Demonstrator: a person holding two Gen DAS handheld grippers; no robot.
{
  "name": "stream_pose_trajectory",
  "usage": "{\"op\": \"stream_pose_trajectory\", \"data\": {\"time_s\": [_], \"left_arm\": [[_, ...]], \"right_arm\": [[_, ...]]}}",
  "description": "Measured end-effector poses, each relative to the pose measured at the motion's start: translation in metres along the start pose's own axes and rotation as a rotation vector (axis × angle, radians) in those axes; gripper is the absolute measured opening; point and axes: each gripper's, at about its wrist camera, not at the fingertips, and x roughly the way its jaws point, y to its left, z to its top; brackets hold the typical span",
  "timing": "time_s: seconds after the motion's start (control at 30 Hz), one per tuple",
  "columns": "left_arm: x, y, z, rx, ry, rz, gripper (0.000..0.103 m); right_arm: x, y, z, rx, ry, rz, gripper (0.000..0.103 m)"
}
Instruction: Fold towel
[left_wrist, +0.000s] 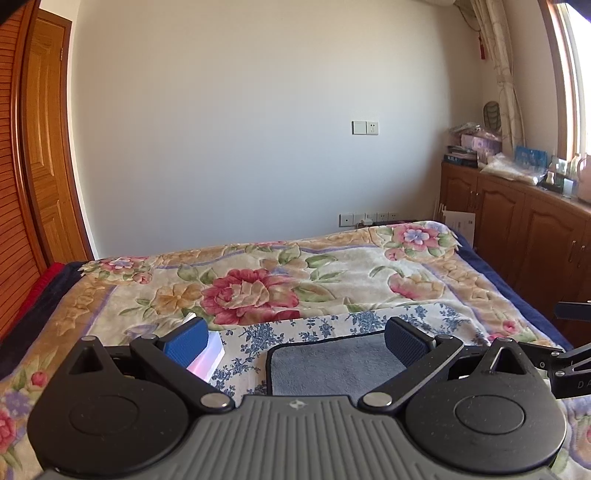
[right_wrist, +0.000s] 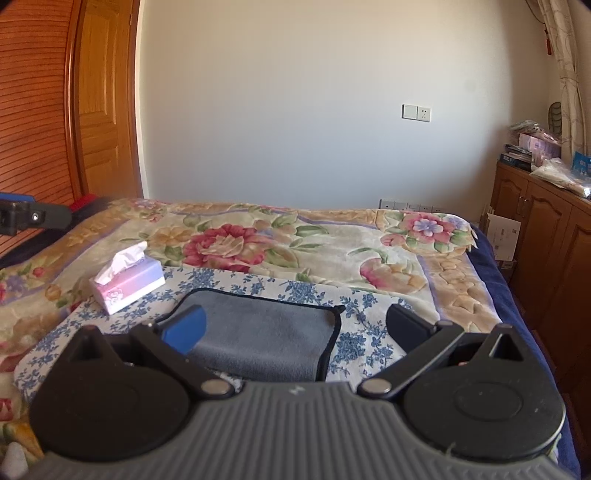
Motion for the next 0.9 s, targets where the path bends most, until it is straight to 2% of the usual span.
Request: {"op": "stream_pose_trajectory", "data": {"time_s": [0.47, 0.9], "left_arm": [[-0.058, 0.007, -0.019, -0.004, 0.002, 0.014, 0.103], [-0.088, 0.015, -0.040, -0.034, 0.001, 0.025, 0.103]], "right_arm": [[-0.050, 0.015, -0.010, 0.015, -0.023, 0.014, 0.103], [-0.080, 0.030, -0.030, 0.002, -0.054, -0.011, 0.103]]}}
